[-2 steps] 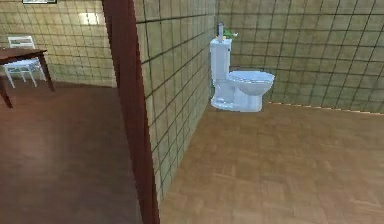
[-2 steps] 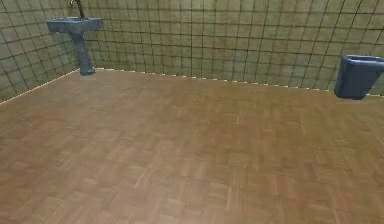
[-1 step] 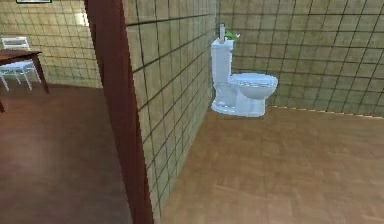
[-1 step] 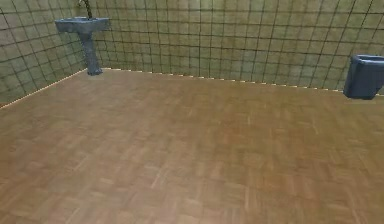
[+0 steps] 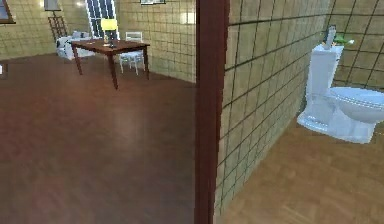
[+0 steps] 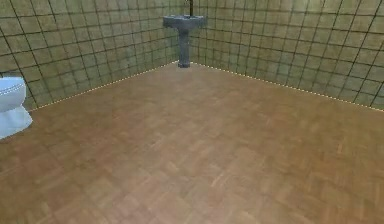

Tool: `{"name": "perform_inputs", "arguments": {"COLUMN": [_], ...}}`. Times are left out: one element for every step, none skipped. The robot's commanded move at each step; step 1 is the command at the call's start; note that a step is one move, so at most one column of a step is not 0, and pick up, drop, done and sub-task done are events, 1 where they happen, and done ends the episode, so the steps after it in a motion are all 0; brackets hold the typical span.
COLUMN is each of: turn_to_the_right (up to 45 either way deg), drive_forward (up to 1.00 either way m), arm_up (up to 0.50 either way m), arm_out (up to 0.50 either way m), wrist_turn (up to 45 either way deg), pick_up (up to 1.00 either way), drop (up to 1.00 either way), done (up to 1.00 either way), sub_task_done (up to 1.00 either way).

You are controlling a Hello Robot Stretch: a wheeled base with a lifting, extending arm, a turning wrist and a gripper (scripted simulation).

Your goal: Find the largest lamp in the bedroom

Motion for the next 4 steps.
{"name": "perform_inputs", "arguments": {"turn_to_the_right": [0.0, -45.0, -3.0, -45.0], "drive_forward": [0.55, 0.0, 0.0, 0.0], "arm_up": [0.0, 0.0, 0.0, 0.0], "arm_out": [0.0, 0.0, 0.0, 0.0], "wrist_turn": [0.0, 0.0, 0.0, 0.0], "pick_up": [0.0, 0.0, 0.0, 0.0], "drop": [0.0, 0.0, 0.0, 0.0], "done": [0.0, 0.0, 0.0, 0.0], "sub_task_done": [0.0, 0.0, 0.0, 0.0]}}
